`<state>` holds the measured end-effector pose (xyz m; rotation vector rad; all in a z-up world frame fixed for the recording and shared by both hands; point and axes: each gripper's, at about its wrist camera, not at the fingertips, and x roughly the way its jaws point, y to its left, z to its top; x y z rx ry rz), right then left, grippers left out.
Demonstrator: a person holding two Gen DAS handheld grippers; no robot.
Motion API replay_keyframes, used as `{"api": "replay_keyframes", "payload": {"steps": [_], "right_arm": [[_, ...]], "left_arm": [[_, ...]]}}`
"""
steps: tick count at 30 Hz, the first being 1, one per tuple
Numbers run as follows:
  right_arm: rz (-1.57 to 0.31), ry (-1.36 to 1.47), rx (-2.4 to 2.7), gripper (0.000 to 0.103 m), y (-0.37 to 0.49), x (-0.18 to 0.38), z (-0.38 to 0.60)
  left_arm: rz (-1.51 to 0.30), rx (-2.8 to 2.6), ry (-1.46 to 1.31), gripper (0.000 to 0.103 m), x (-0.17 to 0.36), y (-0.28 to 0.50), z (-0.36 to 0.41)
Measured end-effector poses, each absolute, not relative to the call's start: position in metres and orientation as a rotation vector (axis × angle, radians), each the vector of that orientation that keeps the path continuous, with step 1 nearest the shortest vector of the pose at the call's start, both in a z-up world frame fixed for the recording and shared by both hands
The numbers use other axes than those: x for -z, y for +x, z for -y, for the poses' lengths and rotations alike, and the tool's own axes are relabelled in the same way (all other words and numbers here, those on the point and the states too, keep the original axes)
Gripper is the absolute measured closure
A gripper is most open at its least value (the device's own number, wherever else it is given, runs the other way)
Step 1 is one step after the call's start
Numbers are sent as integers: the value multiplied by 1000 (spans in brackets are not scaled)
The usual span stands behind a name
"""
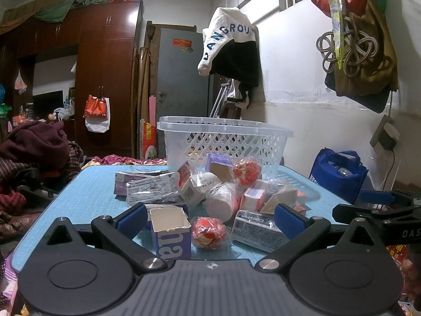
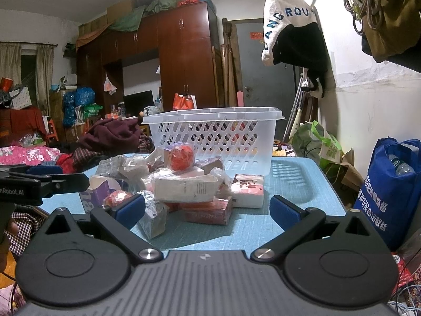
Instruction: Organize objects
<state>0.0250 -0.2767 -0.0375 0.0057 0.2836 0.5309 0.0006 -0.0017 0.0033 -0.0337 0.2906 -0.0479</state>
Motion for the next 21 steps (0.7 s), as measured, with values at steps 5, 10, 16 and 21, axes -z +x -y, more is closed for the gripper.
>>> {"api": "replay_keyframes", "payload": {"steps": [5,10,16,21], "right_arm": [[-284,5,-530,0,24,37,277],[-285,6,-530,0,24,37,277],[-285,6,-530,0,23,38,278],[-286,6,-530,0,23,38,278]], "left_arm": [[-290,48,-34,0,-3,1,2],[-289,51,-36,0,-3,0,4],[-288,52,-36,0,-3,0,3],[-288,53,-37,0,-3,-1,4]]}}
